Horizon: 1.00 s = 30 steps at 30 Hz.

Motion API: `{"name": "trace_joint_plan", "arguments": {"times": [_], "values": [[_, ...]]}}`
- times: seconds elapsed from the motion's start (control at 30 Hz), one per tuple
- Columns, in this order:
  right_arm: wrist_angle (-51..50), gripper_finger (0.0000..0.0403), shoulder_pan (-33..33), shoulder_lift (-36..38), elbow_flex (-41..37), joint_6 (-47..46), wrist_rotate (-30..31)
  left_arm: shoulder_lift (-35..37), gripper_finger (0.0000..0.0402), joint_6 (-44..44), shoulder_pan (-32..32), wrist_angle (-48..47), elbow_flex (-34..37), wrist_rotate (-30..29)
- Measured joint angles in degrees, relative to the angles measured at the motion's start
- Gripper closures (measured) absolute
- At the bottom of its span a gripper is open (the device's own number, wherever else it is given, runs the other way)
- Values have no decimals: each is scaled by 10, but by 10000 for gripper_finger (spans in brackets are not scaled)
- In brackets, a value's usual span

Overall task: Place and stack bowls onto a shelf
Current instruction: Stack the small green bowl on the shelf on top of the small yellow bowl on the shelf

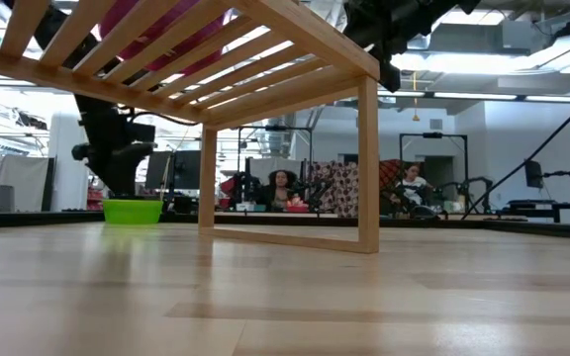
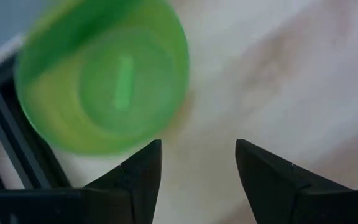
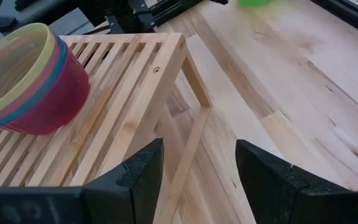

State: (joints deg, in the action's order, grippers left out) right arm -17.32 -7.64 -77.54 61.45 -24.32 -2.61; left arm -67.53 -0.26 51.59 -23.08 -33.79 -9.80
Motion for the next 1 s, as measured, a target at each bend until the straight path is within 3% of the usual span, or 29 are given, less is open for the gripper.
{"name": "trace_joint_plan", "arguments": {"times": [0.27, 0.6, 1.0], "values": [[0, 178, 2, 0, 0, -27, 0, -5, 212, 62, 26, 73, 4, -1], [8, 178, 1, 0, 0, -39, 1, -81, 224, 96, 38, 93, -14, 13], [8, 178, 1, 0, 0, -42, 1, -151, 306, 121, 27, 62, -56, -32]]}}
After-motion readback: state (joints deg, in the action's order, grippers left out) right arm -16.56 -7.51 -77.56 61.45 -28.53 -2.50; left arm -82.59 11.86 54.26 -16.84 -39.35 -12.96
